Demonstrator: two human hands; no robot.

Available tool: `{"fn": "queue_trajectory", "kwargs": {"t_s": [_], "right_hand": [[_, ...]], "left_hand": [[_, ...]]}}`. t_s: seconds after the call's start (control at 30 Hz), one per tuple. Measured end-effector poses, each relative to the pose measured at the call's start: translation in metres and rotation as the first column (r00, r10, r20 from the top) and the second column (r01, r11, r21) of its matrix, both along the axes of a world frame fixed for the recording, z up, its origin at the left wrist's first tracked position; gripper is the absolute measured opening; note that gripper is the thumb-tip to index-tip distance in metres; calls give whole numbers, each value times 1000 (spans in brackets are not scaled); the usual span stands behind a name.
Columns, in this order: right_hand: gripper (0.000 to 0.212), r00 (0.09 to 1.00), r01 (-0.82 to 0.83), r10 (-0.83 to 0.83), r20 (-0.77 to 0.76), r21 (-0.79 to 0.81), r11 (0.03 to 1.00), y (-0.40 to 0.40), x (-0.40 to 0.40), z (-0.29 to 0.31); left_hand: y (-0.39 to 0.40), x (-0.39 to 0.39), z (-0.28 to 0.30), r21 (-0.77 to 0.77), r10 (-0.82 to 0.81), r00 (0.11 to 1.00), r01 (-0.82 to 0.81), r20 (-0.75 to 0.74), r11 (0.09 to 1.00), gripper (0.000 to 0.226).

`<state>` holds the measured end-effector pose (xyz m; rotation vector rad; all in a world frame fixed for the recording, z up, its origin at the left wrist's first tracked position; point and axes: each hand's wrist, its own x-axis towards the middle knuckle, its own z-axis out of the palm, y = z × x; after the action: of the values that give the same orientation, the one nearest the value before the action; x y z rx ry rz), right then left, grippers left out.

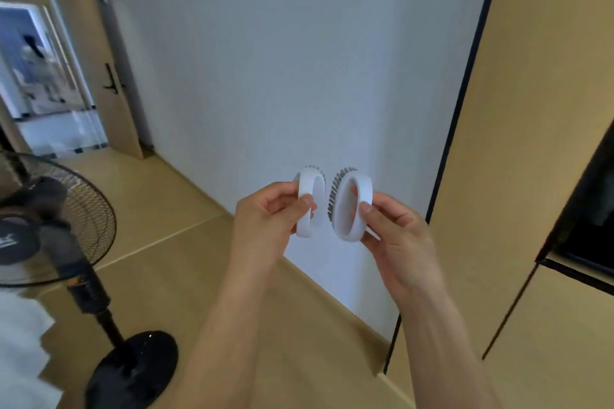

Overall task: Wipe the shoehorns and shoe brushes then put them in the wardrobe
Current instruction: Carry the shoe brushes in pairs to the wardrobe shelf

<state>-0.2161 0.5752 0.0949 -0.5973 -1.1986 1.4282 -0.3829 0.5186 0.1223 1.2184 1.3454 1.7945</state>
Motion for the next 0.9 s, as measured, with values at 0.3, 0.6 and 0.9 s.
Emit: {"fn": "queue_trajectory", "kwargs": {"t_s": [0.3,0.6,0.9], "right_hand": [[23,970,-240,239,47,40,970,172,-69,18],[24,935,-345,339,107,43,938,286,-181,-1],[23,949,-297,291,122,34,954,397,-328,4]], "left_hand": [[128,-43,21,6,246,969,-247,25,969,11],[222,-141,2,3,360,933,-360,13,933,14],[341,-289,7,22,345,937,-347,61,938,14]]}}
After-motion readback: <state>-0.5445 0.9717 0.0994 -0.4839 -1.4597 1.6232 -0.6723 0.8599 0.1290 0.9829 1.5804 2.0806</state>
